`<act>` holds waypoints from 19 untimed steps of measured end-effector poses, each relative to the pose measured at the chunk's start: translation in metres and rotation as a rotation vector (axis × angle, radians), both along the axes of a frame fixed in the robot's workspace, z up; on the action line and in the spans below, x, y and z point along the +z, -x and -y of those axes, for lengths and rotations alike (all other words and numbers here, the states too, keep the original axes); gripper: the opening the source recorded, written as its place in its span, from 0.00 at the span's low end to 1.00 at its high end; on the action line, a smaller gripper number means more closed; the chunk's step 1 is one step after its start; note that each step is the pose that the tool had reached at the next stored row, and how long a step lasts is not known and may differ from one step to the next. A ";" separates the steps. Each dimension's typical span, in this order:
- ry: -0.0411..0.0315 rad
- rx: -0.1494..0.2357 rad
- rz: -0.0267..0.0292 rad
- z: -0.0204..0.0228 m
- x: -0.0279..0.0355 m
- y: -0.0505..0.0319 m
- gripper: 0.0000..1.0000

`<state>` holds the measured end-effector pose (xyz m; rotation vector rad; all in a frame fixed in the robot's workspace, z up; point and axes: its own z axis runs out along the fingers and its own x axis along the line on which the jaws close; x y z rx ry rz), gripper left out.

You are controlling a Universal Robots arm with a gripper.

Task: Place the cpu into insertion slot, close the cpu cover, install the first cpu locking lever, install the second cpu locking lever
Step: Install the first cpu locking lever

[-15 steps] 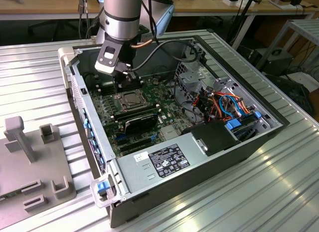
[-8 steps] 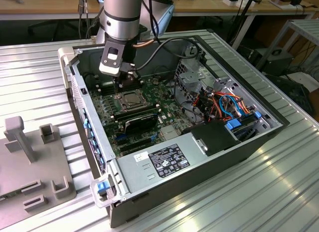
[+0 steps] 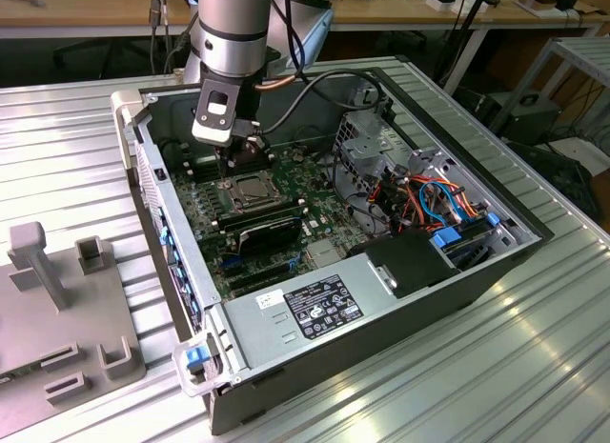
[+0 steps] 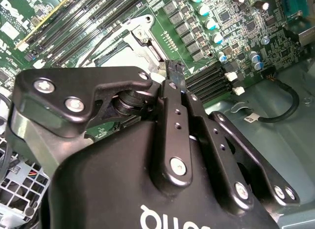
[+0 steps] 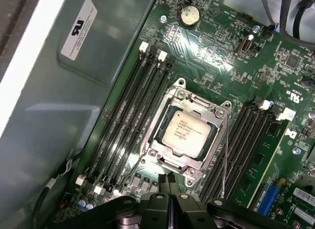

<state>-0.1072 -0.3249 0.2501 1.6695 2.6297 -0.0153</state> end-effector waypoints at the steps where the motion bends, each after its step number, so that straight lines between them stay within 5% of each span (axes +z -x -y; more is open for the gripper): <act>1: 0.0000 0.000 0.0000 0.0000 0.0000 0.0000 0.11; 16: 0.0000 0.005 0.0000 0.0000 0.0000 0.0000 0.11; 19: 0.0000 0.078 0.0000 0.0000 0.0000 0.0000 0.11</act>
